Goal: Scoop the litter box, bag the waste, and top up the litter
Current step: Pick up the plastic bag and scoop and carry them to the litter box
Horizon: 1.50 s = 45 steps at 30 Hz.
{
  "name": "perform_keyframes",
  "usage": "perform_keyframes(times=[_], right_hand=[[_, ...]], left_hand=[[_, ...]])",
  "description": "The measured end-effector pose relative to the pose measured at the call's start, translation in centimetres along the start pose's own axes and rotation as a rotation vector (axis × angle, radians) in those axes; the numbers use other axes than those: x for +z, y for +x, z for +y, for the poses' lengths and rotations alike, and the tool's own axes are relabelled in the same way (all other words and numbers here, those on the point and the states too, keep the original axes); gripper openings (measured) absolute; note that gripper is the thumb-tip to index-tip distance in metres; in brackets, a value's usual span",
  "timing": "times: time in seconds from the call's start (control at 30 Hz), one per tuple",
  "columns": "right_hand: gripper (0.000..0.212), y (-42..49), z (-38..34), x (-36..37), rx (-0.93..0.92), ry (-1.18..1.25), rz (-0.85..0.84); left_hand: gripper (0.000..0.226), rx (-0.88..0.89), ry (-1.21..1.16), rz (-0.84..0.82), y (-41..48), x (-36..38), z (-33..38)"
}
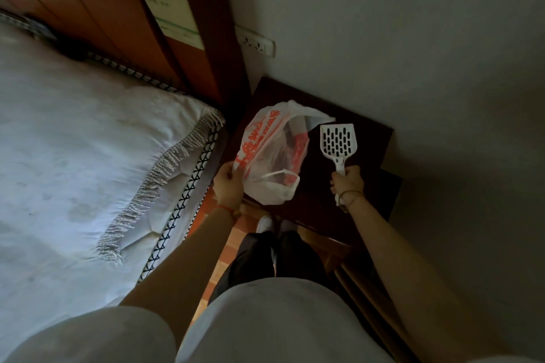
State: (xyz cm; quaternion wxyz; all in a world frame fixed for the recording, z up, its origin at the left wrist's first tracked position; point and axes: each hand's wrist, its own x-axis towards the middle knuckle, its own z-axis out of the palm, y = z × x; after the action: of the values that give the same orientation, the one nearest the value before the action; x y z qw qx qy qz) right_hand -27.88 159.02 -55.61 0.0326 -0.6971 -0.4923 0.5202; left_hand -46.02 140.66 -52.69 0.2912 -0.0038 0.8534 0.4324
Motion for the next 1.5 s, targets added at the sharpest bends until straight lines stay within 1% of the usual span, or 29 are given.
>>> perform_keyframes(times=[0.17, 0.3, 0.37, 0.43, 0.5, 0.57, 0.63, 0.77, 0.83, 0.97, 1.1, 1.2, 1.33, 1.43, 1.5], right_hand=[[0.015, -4.8, -0.7, -1.3, -0.051, 0.030, -0.040], [0.016, -8.2, -0.9, -2.1, -0.150, -0.001, -0.139], [0.017, -9.7, -1.1, -2.4, -0.214, -0.030, -0.198], [0.017, -10.9, -1.3, -2.6, -0.275, -0.072, -0.252], [0.017, -12.0, -1.7, -2.7, -0.332, -0.110, -0.306], [0.017, -13.1, -1.9, -2.8, -0.390, -0.158, -0.352], [0.018, -14.1, -2.1, -2.7, -0.445, -0.211, -0.397], [0.017, -16.2, -2.3, -2.0, -0.542, -0.300, -0.502], [0.016, -17.6, -2.2, -1.3, -0.579, -0.338, -0.559], [0.015, -20.6, -1.3, 0.4, -0.657, -0.419, -0.685], [0.017, -24.8, 0.2, 2.7, -0.735, -0.530, -0.807], [0.015, -28.4, 1.9, 4.6, -0.814, -0.624, -0.885], [0.010, -33.7, 5.2, 7.7, -0.913, -0.730, -0.983], [0.009, -38.0, 8.6, 9.9, -0.934, -0.772, -1.053], [0.014, -41.1, 11.4, 11.4, -0.939, -0.823, -1.098]], left_hand=[[0.015, 0.055, -0.130, -0.002, -3.3, -3.2, 0.6], [0.011, 0.064, -0.268, -0.013, -6.1, -5.3, -0.1], [0.011, 0.091, -0.303, 0.011, -7.8, -6.2, -0.3], [0.015, 0.102, -0.345, 0.059, -9.8, -7.0, -0.3], [0.014, 0.094, -0.427, 0.098, -11.6, -7.7, -0.8], [0.020, 0.079, -0.491, 0.134, -13.4, -8.3, -1.6], [0.025, 0.064, -0.544, 0.182, -15.3, -9.0, -2.5], [0.014, 0.066, -0.656, 0.300, -19.5, -10.4, -3.9], [0.013, 0.062, -0.698, 0.368, -21.5, -11.2, -5.3], [0.022, 0.062, -0.751, 0.481, -25.6, -13.2, -8.3], [0.022, 0.023, -0.813, 0.636, -29.8, -15.5, -11.2], [0.022, 0.018, -0.847, 0.732, -33.1, -17.2, -14.1], [0.025, 0.009, -0.950, 0.864, -37.8, -19.7, -18.1], [0.014, 0.019, -1.012, 0.956, -41.9, -21.8, -21.6], [0.013, 0.006, -1.041, 1.026, -44.8, -23.4, -24.3]])
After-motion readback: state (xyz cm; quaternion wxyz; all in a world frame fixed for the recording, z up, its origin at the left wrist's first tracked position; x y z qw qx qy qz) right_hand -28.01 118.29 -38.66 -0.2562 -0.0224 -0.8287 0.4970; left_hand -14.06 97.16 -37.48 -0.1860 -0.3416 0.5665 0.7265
